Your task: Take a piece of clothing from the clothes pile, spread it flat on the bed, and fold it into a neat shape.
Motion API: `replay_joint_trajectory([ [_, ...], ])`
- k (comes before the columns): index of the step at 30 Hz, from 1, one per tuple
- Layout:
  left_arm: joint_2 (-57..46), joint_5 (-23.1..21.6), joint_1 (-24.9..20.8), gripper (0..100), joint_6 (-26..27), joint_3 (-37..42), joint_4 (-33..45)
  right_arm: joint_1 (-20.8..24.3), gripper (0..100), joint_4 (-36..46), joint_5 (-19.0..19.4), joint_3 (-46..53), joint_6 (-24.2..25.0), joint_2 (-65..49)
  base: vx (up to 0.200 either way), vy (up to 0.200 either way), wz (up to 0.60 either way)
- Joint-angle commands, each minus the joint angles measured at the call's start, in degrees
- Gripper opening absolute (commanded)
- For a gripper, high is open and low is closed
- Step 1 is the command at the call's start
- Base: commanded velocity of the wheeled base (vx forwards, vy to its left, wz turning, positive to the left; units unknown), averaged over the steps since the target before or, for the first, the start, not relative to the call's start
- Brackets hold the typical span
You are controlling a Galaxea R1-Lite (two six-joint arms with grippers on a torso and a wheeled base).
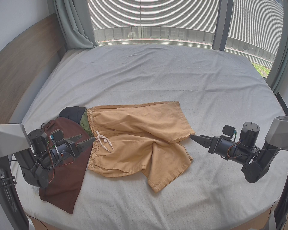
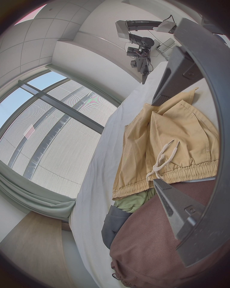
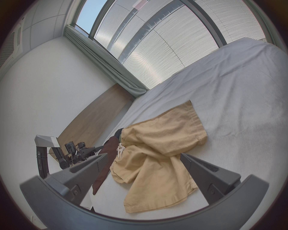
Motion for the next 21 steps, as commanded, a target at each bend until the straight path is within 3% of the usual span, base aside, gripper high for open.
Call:
replay_joint_trajectory([
  [1,0.7,0.0,0.0,100,0.0,0.2,0.0,0.2,100,-0.5,0.1,0.9,-0.1,4.6,0.0,0.0,0.0],
  [21,2.8,0.0,0.0,100,0.1,0.5,0.0,0.1,100,-1.8,0.6,0.1,0.9,12.7,0.0,0.0,0.0],
])
